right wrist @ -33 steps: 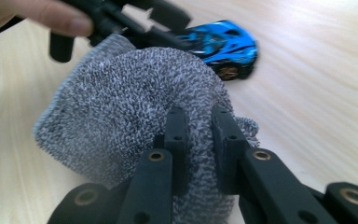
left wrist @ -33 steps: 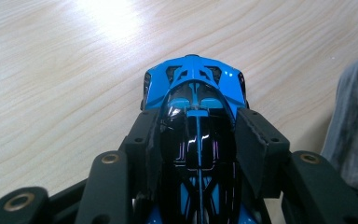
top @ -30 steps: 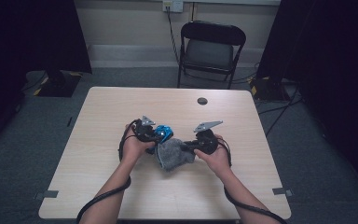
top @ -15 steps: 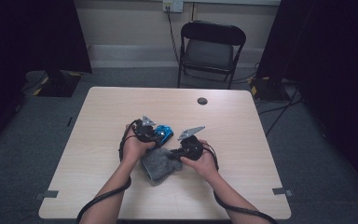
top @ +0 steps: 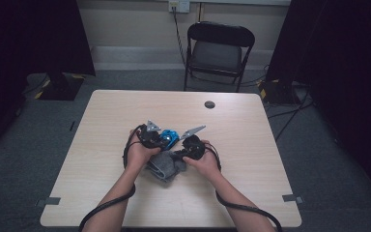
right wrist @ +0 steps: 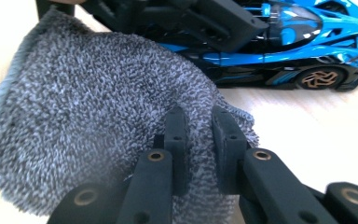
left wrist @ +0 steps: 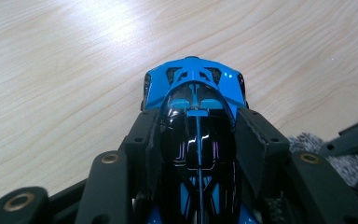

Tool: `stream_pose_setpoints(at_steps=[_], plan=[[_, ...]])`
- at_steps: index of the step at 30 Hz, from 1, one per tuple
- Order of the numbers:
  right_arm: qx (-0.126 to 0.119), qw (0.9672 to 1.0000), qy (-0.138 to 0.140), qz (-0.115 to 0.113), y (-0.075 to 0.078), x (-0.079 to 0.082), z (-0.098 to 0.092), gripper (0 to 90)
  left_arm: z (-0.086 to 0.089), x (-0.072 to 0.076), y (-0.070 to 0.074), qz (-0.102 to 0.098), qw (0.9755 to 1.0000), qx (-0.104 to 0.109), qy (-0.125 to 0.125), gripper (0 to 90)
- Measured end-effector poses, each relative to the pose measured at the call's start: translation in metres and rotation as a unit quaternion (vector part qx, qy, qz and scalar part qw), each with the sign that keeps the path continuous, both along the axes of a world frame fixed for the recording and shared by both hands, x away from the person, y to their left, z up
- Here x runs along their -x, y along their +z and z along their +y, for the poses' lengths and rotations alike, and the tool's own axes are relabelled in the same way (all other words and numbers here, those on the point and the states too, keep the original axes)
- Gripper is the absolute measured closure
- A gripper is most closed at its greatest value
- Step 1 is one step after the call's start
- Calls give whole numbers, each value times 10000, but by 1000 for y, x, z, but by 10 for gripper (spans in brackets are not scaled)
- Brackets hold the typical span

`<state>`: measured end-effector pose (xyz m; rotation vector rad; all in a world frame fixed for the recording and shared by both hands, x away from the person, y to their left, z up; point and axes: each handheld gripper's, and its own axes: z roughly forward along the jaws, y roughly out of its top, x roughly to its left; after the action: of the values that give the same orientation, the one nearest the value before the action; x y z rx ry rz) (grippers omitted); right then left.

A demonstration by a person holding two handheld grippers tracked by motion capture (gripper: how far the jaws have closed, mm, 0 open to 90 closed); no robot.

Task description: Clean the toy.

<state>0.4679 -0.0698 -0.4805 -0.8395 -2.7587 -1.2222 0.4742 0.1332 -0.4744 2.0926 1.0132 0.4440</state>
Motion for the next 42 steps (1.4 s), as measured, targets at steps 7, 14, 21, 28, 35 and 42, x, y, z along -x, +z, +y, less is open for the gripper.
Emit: stream_pose_setpoints(at_steps=[7, 14, 21, 28, 35, 42], plan=[[37, 9998, -177, -35, 1, -11, -4, 780, 0, 0, 0, -6, 10000, 9, -2, 520], [184, 9992, -343, -128, 4, -19, -6, 780, 0, 0, 0, -8, 10000, 6, -1, 520], [228, 9983, -520, -161, 4, -29, -9, 780, 1, 0, -1, -16, 10000, 10, -17, 521], [244, 9977, -607, -163, 4, -35, -10, 780, 0, 0, -1, -23, 10000, 29, 9, 520], [221, 9970, -734, -146, 3, -39, -15, 780, 1, 0, -1, -3, 10000, 31, -12, 520], [274, 9957, -871, -172, 4, -44, -20, 780, 1, 0, -1, -27, 10000, 22, -10, 520]])
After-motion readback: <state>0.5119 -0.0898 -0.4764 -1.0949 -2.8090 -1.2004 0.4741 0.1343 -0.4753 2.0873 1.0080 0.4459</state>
